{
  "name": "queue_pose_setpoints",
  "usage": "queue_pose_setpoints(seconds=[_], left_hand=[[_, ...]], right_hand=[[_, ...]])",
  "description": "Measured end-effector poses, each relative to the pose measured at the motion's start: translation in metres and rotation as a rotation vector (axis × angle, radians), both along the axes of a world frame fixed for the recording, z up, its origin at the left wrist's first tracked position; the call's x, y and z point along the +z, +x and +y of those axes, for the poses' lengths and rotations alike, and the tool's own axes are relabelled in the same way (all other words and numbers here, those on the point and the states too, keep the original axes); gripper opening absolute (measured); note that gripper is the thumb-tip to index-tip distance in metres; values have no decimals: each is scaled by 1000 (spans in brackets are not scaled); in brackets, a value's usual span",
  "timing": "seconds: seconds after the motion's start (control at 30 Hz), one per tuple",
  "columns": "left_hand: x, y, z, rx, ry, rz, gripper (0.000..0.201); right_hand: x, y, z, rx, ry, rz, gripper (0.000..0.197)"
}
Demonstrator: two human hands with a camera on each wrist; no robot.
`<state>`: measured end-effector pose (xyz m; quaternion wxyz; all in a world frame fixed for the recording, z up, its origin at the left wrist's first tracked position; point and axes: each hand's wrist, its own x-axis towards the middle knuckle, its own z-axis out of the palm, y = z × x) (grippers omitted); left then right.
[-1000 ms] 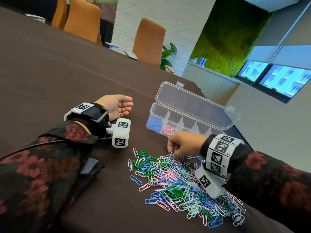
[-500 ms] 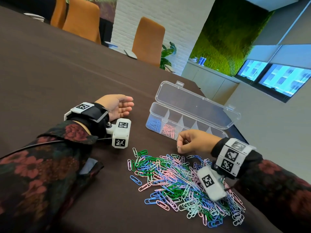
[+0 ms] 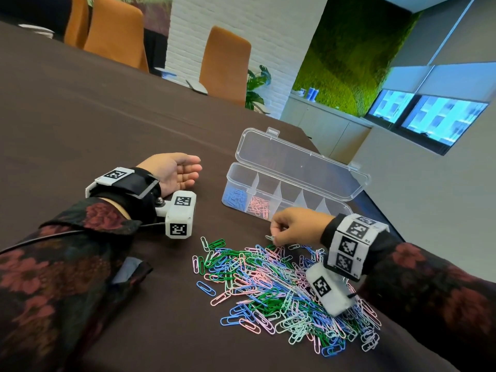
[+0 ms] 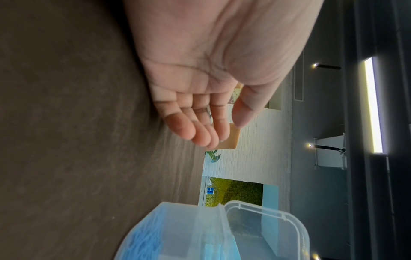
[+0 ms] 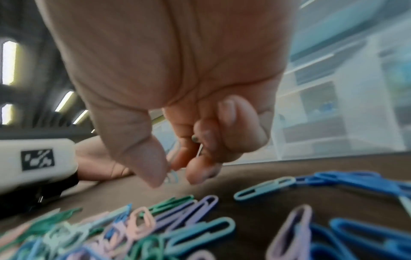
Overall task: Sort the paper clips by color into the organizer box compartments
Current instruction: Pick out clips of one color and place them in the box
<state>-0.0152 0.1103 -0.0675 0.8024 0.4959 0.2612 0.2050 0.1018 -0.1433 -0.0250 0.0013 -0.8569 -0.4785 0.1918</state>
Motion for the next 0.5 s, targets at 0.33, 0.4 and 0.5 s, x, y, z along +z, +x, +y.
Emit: queue_pose_setpoints(seconds=[0.33, 0.4, 0.5], left_hand=[[-1, 1, 0, -16, -2, -11, 8], [-2, 2, 1, -15, -3, -13, 10], [-3, 2, 3, -14, -4, -14, 11]], right_hand=[[-5, 9, -36, -532, 847, 969, 32], [-3, 9, -37, -558, 928, 938, 31], [9, 15, -31, -586, 969, 761, 28]])
